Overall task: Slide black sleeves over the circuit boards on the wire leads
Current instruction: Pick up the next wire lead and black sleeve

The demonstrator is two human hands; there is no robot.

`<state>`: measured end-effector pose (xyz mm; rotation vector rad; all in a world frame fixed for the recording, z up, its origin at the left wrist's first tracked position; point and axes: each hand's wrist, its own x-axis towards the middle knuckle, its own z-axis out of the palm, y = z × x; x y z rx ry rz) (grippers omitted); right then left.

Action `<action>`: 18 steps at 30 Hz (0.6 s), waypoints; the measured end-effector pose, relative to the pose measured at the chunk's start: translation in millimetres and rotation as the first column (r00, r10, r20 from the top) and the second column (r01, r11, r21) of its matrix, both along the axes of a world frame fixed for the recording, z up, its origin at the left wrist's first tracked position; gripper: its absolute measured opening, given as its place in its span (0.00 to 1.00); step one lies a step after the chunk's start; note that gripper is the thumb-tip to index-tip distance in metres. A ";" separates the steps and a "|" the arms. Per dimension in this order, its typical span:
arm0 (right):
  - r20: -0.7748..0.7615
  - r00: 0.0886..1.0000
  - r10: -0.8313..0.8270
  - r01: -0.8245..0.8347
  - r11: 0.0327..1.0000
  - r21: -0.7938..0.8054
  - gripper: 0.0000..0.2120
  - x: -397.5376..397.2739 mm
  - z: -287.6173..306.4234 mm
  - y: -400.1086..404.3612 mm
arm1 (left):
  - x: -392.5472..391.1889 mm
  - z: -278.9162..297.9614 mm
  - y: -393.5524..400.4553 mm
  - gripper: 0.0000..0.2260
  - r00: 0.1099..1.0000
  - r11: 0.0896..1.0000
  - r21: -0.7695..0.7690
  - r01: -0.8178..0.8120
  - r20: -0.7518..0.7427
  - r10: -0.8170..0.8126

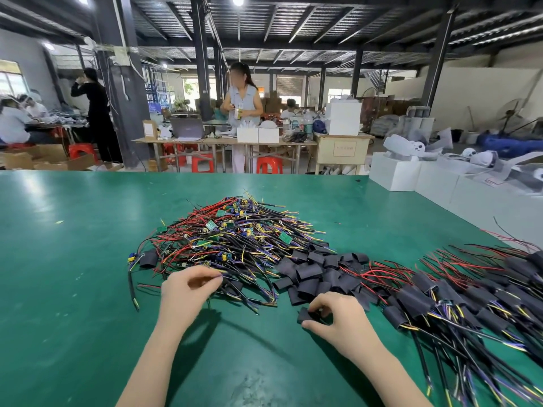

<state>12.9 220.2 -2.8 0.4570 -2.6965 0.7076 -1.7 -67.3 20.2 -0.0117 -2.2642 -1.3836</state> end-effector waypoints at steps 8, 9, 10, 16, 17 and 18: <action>-0.019 0.998 0.059 -0.053 0.970 0.238 0.17 -0.3 3.6 1.0 | -0.3 1.4 15.4 0.07 0.984 0.659 0.752 0.029 0.096 -0.153; -0.034 0.997 0.069 -0.059 0.968 0.244 0.17 0.1 3.0 0.2 | 0.4 3.2 18.4 0.06 0.985 0.608 0.793 0.044 0.068 -0.161; -0.052 0.996 0.079 -0.063 0.967 0.248 0.16 0.7 2.3 -0.8 | 0.8 5.5 21.2 0.05 0.986 0.558 0.828 0.061 0.036 -0.162; -0.140 0.988 0.072 -0.065 0.996 0.053 0.14 5.0 4.0 -3.4 | -2.1 12.8 26.7 0.05 0.969 0.292 0.939 0.181 -0.119 -0.218; -0.153 0.987 0.052 -0.054 0.998 -0.009 0.13 6.3 6.0 -4.0 | -1.7 12.5 25.6 0.04 0.955 0.310 0.928 0.209 -0.124 -0.270; -0.169 0.985 0.027 -0.039 0.997 -0.065 0.12 7.3 8.0 -4.5 | -1.5 12.1 25.2 0.03 0.933 0.358 0.902 0.242 -0.114 -0.342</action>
